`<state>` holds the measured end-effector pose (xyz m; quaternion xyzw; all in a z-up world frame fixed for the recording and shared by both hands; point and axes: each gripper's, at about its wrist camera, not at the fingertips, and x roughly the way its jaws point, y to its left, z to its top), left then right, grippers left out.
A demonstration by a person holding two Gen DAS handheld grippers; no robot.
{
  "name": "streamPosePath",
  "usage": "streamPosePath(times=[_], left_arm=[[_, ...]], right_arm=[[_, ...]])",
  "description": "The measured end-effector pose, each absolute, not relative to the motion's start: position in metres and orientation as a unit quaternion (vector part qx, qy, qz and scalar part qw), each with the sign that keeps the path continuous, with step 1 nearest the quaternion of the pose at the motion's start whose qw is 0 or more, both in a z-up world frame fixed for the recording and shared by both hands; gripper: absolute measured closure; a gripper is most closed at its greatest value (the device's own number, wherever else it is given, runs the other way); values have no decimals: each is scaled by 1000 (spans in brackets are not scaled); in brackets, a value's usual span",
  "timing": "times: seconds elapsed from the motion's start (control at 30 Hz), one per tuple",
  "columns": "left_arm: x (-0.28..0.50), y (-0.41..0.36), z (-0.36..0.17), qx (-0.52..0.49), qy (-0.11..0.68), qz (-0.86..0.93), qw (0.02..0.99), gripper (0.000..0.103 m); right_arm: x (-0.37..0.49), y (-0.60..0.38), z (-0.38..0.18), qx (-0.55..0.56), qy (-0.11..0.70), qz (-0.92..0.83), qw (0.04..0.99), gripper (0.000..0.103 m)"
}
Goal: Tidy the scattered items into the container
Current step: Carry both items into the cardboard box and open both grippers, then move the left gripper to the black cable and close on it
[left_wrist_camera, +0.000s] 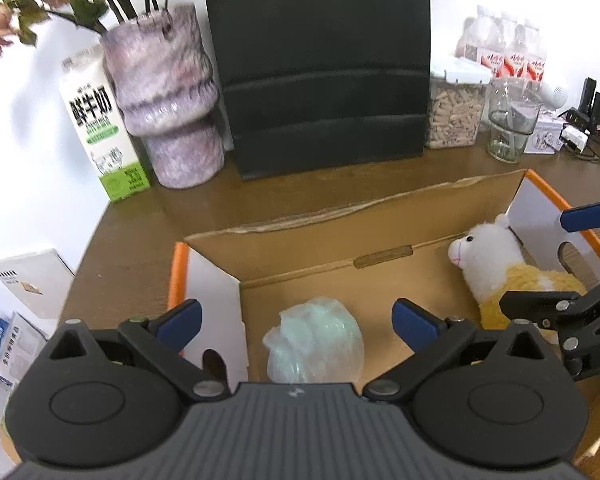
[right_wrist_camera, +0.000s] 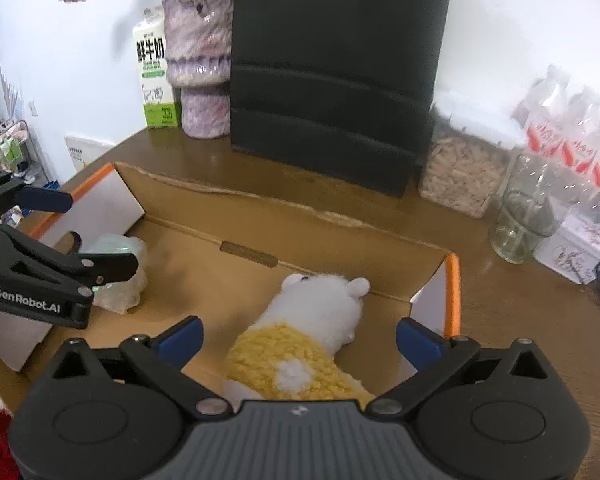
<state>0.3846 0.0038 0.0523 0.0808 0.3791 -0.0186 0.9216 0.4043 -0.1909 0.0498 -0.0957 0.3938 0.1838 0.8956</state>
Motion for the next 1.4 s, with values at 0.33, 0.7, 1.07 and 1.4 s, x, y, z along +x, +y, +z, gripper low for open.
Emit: streamPosePath(times=[0.33, 0.7, 1.07, 1.4], left_arm=[[324, 9, 88, 84, 319, -24, 944, 0], [228, 30, 98, 67, 271, -28, 960, 0], [138, 47, 68, 68, 259, -9, 963, 0], [83, 58, 25, 10, 284, 23, 958, 0]], right_arm=[[343, -200, 87, -90, 338, 170, 921, 0], [247, -208, 105, -90, 275, 169, 942, 0], [151, -200, 67, -107, 255, 163, 947, 0], [99, -195, 20, -63, 286, 144, 945, 0]])
